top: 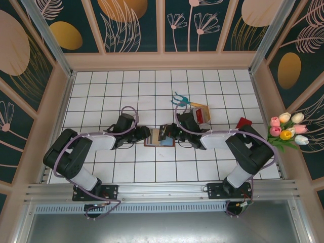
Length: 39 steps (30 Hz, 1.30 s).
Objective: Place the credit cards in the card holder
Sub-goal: Insert the credit card into the card slot.
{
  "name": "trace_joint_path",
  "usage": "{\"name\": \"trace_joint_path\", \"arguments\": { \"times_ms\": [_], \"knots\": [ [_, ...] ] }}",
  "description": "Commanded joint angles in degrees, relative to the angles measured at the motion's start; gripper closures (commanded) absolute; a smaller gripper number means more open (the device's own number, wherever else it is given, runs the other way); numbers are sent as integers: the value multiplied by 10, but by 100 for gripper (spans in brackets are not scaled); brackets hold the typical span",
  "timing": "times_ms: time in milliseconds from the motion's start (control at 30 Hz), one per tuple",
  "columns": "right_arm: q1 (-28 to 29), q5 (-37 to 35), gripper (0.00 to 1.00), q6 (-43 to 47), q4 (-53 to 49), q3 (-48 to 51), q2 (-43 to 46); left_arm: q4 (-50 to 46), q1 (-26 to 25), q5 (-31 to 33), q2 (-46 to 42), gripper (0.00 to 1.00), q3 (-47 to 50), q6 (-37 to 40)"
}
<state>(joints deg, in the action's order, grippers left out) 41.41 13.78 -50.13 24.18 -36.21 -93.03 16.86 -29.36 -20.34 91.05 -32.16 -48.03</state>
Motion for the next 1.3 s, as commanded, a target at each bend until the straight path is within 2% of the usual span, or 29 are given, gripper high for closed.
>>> {"name": "trace_joint_path", "arguments": {
  "times_ms": [0, 300, 433, 533, 667, 800, 1067, 1267],
  "knots": [
    [7, 4, 99, -10, 28, 3, -17, -3, -7, -9, 23, 57, -6, 7],
    [16, 1, 100, -15, 26, 1, -30, -11, -9, -4, 33, 78, -7, 3],
    [22, -26, 100, -22, 10, 9, -1, -19, -10, 4, 35, 83, -8, 1],
    [22, -35, 100, -20, 8, 18, 6, -23, -10, 12, 34, 83, -5, -1],
    [25, 15, 100, -30, 45, 18, -25, -21, -10, 12, 34, 83, -4, -3],
    [33, 23, 100, -45, 52, 12, -32, -21, -10, 14, 34, 85, -4, -6],
    [33, 18, 100, -50, 0, 10, -10, -18, -10, 21, 33, 87, 0, -14],
    [33, 31, 100, -57, 4, 20, -10, -17, -10, 21, 34, 87, 0, -14]
  ]
}}
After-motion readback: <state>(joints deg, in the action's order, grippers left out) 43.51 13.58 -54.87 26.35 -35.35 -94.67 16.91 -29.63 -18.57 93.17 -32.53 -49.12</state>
